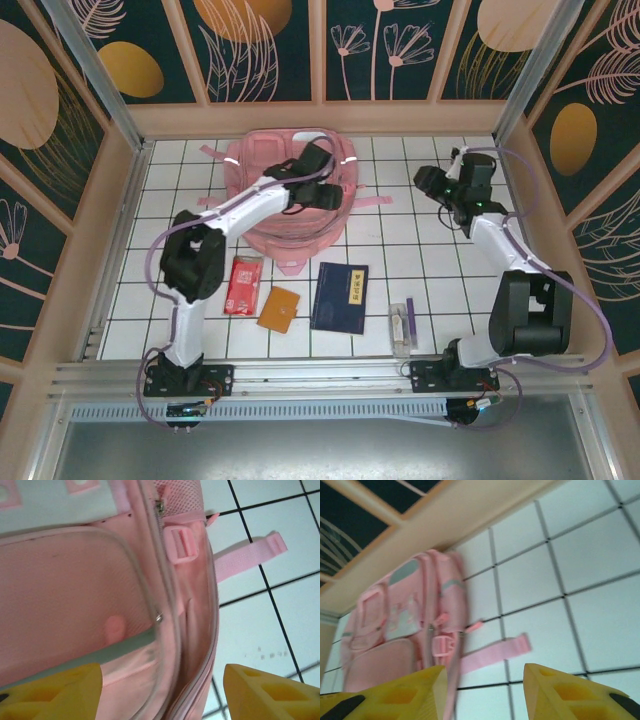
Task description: Pack the student bag
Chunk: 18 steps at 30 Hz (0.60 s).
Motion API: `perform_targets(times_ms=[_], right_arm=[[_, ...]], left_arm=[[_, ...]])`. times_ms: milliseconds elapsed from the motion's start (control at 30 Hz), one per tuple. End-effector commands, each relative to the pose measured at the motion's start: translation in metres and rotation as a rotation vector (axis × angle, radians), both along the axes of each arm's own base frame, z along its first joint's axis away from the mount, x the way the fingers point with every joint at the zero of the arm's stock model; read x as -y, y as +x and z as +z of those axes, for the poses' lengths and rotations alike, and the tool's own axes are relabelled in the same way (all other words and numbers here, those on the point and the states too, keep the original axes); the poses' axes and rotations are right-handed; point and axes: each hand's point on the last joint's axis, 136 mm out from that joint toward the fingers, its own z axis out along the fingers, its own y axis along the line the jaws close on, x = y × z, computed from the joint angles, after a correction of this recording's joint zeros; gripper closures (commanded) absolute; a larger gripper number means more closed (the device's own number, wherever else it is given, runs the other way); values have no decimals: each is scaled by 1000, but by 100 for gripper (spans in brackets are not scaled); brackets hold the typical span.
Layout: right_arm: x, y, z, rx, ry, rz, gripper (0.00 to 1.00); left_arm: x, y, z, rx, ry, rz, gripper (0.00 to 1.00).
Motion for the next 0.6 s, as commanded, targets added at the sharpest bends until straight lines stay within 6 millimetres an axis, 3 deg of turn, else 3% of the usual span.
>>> perform_targets(times_ms=[0, 100, 200, 233, 300, 400, 567], right_arm=[[6, -17, -13, -48, -28, 5, 55], [2, -19, -19, -55, -16, 28, 55], [-3, -18, -22, -52, 14, 43, 55], [-6, -19, -23, -51, 25, 57, 56], [-13, -17, -22, -44, 43, 90, 57], [-19, -14, -20, -35, 32, 151, 57], [-32, 2, -26, -26, -49, 320, 57]], left_arm=[[-24, 6, -44, -89, 144, 195, 34], [-27, 11, -70, -131, 179, 284, 32], [-43, 17, -90, -134, 271, 382, 35], [-44, 19, -93, -132, 282, 386, 41], [-38, 21, -96, -141, 272, 360, 73], [-21, 21, -80, -138, 227, 251, 98], [-19, 10, -31, -64, 214, 63, 100]])
